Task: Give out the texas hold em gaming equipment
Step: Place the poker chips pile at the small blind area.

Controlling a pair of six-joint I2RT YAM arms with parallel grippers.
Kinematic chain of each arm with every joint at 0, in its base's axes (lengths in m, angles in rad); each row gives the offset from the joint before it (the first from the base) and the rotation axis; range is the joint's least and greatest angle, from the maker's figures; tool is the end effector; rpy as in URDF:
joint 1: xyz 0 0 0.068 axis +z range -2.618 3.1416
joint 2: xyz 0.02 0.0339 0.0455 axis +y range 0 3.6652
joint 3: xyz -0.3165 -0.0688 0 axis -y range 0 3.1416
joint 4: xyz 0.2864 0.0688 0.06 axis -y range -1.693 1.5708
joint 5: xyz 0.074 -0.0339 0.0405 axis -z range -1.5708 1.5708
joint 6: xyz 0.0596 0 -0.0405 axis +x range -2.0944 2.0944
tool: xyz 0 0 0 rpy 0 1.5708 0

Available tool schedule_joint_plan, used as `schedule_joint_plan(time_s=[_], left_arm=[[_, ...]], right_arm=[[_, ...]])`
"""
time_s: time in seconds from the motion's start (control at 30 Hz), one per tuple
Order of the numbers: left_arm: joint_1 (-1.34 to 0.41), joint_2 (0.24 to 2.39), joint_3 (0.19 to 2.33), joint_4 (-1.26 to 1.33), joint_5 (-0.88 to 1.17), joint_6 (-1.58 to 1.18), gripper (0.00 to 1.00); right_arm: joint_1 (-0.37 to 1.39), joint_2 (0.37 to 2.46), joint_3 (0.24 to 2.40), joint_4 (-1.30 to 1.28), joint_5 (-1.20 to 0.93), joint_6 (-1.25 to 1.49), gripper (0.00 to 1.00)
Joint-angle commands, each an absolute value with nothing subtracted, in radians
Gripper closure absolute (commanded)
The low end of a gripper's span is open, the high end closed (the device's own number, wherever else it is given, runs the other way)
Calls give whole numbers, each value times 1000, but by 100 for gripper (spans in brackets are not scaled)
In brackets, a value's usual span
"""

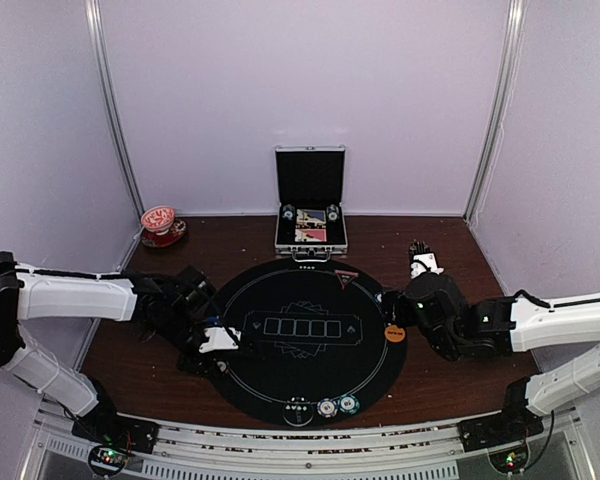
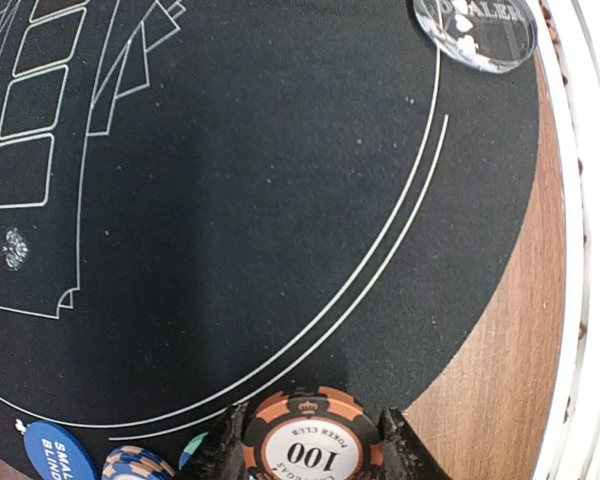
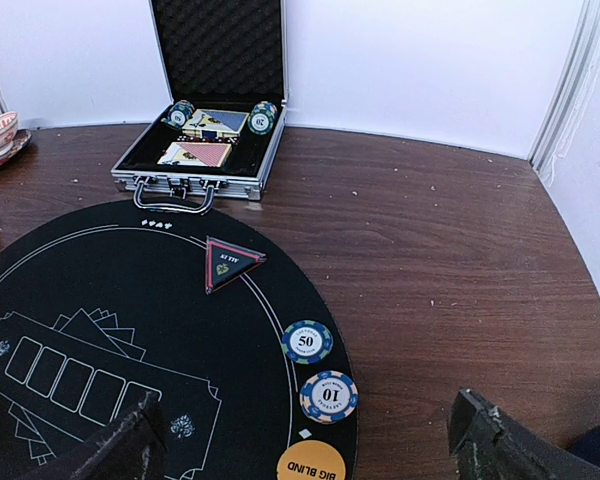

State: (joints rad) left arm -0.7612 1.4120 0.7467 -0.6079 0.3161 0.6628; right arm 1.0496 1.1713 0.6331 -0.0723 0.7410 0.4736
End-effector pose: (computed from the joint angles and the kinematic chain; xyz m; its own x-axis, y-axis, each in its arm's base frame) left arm 0.1832 -0.2001 0.1715 -0.1016 0.9046 -0.4140 0.9947 0.0871 -0.0538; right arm 0.1694 0.2143 0.2422 -0.4202 -0.0561 -0.9057 -0.1941 0.9805 0.0293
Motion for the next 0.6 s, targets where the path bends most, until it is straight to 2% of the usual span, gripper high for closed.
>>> schedule_joint_plan(time_s=[0.0,0.33,0.57], left_arm=[[-765,1419,733,-580,318,691,73],[-773,1473,724,-543,284,689,72],[-775,1469,721,-533,281,685,68]], right_arm=[[1057,1173,657,-83,767,467,0],[1056,1177,658,-83,767,466,0],[1056,1177,657,-83,765,466,0]])
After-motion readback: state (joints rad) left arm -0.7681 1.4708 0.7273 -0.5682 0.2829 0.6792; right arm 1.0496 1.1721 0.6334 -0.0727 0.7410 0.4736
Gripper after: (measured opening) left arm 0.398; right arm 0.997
